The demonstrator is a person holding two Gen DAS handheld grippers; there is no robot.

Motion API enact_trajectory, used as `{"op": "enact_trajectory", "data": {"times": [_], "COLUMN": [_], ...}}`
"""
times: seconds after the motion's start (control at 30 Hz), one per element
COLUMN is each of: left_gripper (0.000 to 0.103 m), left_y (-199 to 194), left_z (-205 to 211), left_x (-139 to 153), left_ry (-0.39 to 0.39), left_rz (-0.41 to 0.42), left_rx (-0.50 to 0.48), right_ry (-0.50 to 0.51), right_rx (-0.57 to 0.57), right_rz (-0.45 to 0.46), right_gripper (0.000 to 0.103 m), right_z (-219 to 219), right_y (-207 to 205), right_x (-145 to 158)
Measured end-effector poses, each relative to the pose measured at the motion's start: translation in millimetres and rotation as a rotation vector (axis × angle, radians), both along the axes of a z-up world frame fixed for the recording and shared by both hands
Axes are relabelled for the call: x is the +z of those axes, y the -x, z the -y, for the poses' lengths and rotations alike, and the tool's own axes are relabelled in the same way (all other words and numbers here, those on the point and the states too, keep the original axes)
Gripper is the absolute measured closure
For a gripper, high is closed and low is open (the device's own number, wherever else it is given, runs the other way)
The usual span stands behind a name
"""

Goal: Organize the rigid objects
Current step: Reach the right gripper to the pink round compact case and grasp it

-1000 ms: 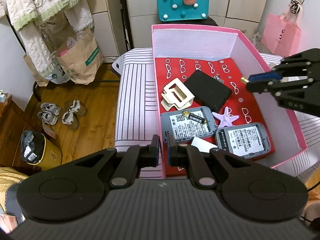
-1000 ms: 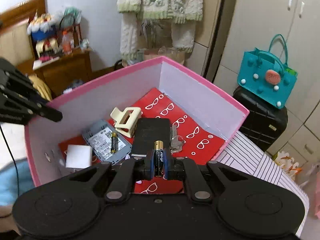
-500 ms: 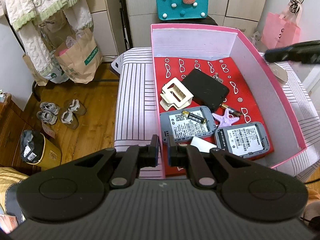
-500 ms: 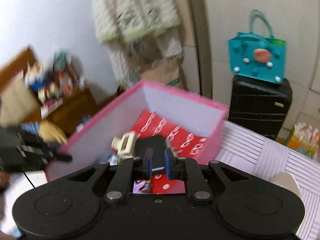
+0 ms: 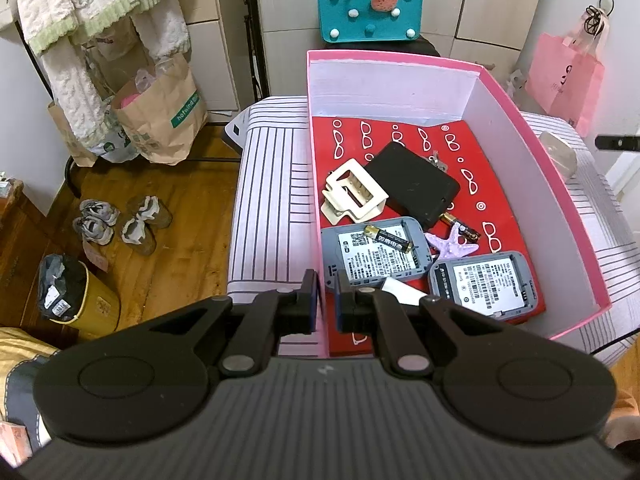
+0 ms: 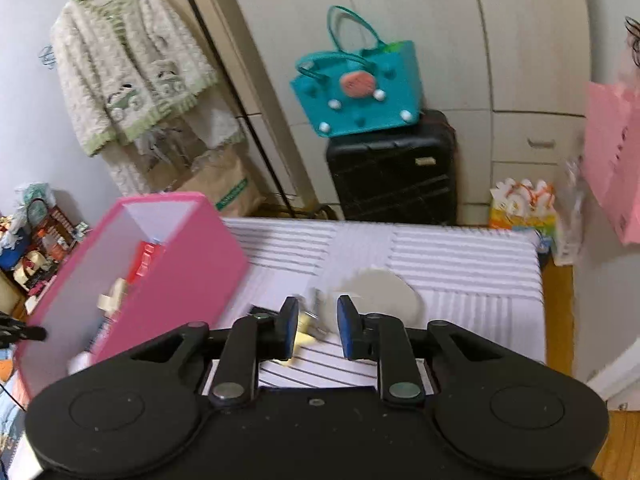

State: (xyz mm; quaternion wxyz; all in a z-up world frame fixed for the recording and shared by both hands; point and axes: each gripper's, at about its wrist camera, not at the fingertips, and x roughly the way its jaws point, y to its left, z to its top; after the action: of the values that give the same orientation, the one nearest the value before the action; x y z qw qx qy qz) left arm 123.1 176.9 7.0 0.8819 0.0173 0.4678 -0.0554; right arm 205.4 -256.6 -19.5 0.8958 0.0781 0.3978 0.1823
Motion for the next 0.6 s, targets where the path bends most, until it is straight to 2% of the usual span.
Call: {"op": "enact_trajectory", "data": {"times": [0.1,0.17,0.3,0.37,0.6], "left_gripper": [0.096,0.096,0.096,0.096,0.096], "left_y": [-1,-2,-2,-1,-2], "left_z": [2,2,3,4,3], "left_x": [0,0,0,0,0], "left_ry": [-0.007,-0.008,-0.019,-0.026,-0.029], "left_rz": [-0.001,-0.005,-0.005,-0.005,-0.007], "left_rx": [0.003,0.005,-0.003,-0.011,-0.022], "right_ry": [0.036,0.067,0.157,0.197,0.232], "right_rx": [0.022,0.041,0.099,0.126,0.133], "right_rz": [0.005,0.017,0.071,0.107,0.165], "right_gripper": [0.066,0.056,0.046,0.038,0.034], "right_z": [6,4,0,-2,0], "right_y": [1,0,3,4,-8], "right_x": [-23,-33,-53,-62,-78]}}
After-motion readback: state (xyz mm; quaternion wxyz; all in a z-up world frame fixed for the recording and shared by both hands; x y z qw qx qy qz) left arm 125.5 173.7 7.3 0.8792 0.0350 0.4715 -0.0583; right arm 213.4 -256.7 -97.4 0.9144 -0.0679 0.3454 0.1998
